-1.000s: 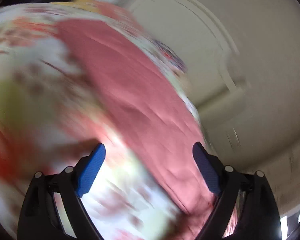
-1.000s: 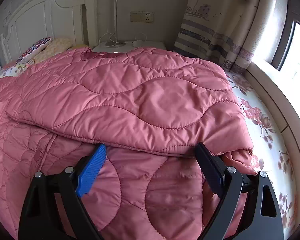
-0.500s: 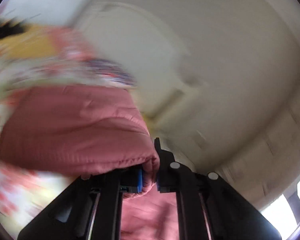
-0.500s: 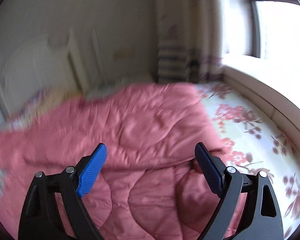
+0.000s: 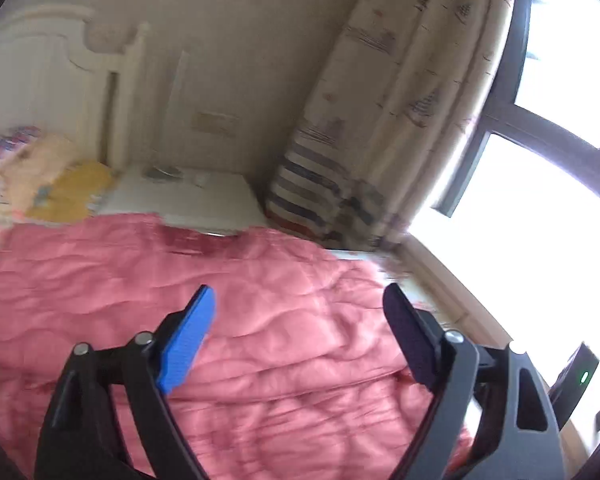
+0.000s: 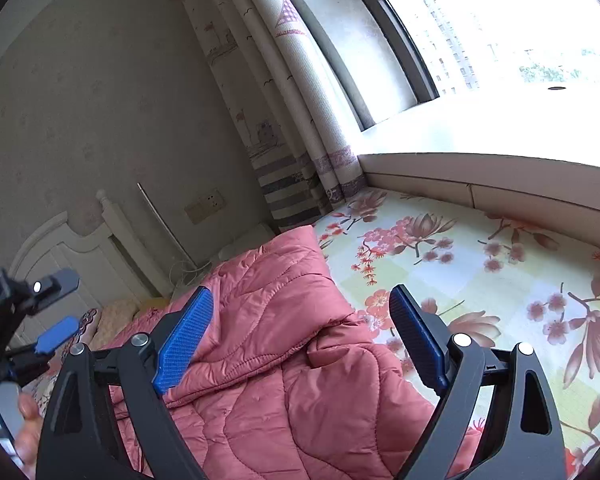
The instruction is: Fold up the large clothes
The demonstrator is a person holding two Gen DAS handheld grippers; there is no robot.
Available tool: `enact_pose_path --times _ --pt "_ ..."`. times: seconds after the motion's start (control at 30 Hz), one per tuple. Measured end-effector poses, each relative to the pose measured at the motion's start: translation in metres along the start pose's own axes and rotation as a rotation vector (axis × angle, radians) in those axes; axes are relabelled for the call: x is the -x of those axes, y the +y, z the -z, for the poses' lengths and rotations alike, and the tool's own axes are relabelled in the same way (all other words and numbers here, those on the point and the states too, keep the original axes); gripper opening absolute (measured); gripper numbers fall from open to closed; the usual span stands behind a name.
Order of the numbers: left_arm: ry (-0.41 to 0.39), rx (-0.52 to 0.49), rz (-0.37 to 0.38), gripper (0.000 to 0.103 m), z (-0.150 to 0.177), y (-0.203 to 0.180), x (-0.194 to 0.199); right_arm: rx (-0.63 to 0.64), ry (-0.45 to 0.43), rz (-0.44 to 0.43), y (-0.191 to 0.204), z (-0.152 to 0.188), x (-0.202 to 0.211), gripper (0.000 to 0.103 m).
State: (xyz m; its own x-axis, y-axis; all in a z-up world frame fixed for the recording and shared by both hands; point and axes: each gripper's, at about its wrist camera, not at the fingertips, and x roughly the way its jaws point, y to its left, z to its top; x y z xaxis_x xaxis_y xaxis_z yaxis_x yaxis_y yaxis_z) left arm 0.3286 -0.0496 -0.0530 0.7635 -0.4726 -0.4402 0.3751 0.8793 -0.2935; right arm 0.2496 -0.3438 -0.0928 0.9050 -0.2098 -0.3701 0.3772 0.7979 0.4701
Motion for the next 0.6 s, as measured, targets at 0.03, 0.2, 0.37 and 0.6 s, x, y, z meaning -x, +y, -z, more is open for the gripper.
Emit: enact_pose_path --times 0.03,0.2,0.37,0.6 --pt "-0.010 0.005 -0.031 0.088 -0.001 0.010 0.007 0.006 0.008 -0.005 0.001 0.000 -0.001 0.087" --pt "-0.097 0.135 -0.328 0.093 0.015 0.106 0.071 0.032 0.045 -0.048 0.009 0.007 -0.006 0.087" --pt "-0.122 0.300 -0.561 0.093 0.044 0.176 0.103 0.061 0.162 -0.133 0.023 0.013 -0.019 0.084" --pt "-0.075 0.374 -0.557 0.093 0.060 0.200 0.109 0.210 0.482 -0.202 0.087 0.022 -0.083 0.078"
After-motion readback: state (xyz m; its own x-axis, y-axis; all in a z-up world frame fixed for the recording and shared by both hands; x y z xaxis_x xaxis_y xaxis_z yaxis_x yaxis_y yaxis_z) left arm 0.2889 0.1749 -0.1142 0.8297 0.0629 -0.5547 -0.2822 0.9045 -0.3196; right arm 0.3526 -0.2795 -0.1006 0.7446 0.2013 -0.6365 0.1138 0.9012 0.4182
